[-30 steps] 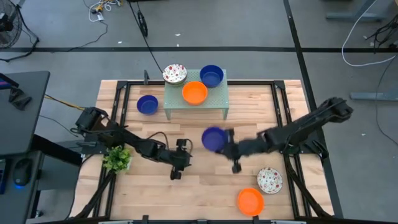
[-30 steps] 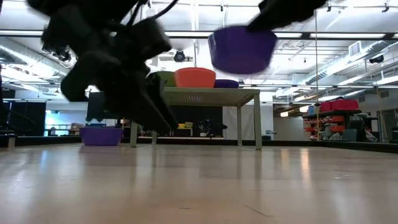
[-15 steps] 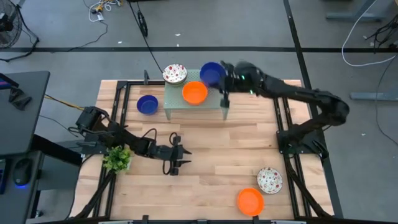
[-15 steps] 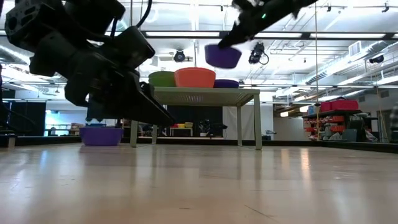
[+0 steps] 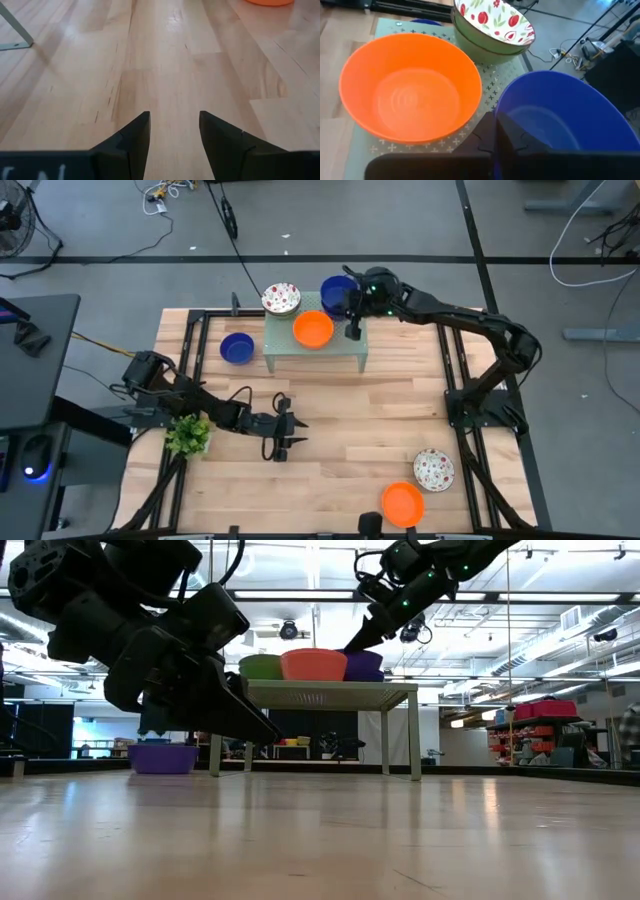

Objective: Pick & Place Mini bowls
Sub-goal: Stack the blue bowl on the blue bowls on the shelf, then stack the white patterned bowl on the white patterned bowl on the shelf

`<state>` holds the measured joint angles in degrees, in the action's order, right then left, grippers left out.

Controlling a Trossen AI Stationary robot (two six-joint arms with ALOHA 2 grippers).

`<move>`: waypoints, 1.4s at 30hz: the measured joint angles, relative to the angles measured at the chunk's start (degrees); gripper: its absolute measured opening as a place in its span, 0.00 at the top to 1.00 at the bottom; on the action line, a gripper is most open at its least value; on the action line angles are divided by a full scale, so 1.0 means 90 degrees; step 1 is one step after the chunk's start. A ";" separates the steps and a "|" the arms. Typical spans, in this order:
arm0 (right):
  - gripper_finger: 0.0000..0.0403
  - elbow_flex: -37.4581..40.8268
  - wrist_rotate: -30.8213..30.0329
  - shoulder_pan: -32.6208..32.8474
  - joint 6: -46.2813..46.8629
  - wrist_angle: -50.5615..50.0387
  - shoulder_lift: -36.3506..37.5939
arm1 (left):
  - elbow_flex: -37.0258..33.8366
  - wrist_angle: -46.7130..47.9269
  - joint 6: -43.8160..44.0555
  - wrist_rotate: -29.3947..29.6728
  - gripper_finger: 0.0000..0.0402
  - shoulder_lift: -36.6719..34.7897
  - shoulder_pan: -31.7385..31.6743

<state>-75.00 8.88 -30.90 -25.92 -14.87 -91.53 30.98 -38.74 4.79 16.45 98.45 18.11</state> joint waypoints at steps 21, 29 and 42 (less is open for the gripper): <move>0.72 0.0000 -0.0319 -0.0004 0.0338 0.0104 0.0121 | 0.0000 0.0000 0.0103 -0.0136 0.57 0.0002 0.0002; 0.65 0.0180 -0.0033 0.0724 0.1198 -0.0382 0.0723 | 0.0000 0.0483 0.0292 -0.0138 0.57 0.0000 0.0013; 0.78 0.3491 -0.0031 0.3785 0.2769 0.1827 0.1513 | -0.0002 0.6187 0.1937 0.1139 0.57 -0.2563 -0.0208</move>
<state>-43.58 8.60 3.16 -0.99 1.58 -77.91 30.96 16.94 22.23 26.70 75.39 16.24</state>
